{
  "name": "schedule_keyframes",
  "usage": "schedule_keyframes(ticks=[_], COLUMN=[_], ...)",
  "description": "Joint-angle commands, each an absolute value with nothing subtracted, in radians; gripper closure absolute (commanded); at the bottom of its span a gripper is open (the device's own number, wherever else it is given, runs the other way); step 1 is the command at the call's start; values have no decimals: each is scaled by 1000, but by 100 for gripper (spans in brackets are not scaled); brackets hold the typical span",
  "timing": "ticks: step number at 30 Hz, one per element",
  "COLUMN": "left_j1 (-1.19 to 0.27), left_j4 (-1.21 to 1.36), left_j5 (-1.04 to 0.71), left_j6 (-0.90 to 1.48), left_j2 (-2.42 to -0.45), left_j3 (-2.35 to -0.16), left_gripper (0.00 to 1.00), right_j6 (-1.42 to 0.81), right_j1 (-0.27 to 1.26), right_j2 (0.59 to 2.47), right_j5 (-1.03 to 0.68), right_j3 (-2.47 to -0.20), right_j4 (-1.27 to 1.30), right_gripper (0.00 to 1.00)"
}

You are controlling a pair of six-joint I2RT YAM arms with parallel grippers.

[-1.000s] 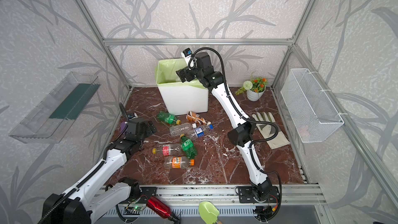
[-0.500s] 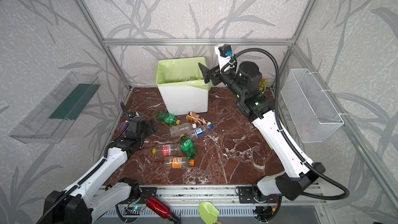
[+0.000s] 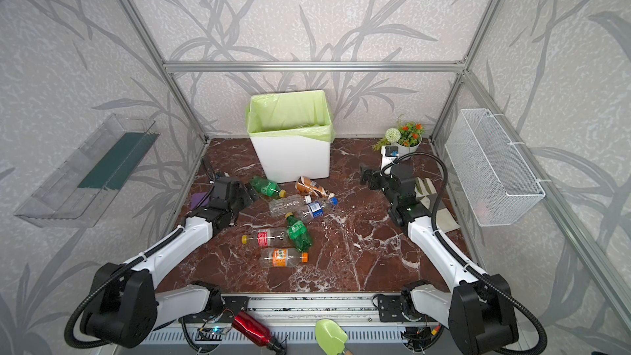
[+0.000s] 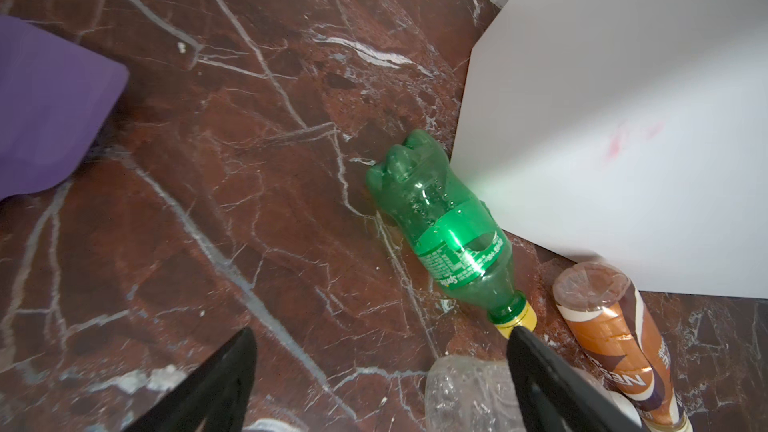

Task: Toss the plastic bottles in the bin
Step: 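Open the right gripper over the bin and withdraw it, then grasp the green Sprite bottle beside the bin with the left gripper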

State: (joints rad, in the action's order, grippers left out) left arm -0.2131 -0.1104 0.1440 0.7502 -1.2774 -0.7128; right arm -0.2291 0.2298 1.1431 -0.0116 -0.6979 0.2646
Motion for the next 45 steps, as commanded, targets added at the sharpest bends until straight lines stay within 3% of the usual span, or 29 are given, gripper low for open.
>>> schedule_keyframes(ticks=[1,5,15,38,45], left_j1=[-209,-208,-198,-143,-135], left_j4=[-71,34,219,445,478], left_j5=[98,102,28,-98,-117], left_j6=[877,943,1080,1217,1216], left_j2=[-1357,-1424,-1588,-1850,-1849], left_j3=[-764,-766,-788,-837,-822], left_gripper=[12,19,26,28,40], right_j6=[-295,-259,-257,-267,-264], right_j1=[223,218,204,202,202], right_j2=[1111,1106,1135,1157,1152], right_j5=[21,36,30,11,14], right_j3=[-652,-632,-630,-643,-641], right_j4=[346,312,303,272,259], right_gripper=[1,1,1,1,1])
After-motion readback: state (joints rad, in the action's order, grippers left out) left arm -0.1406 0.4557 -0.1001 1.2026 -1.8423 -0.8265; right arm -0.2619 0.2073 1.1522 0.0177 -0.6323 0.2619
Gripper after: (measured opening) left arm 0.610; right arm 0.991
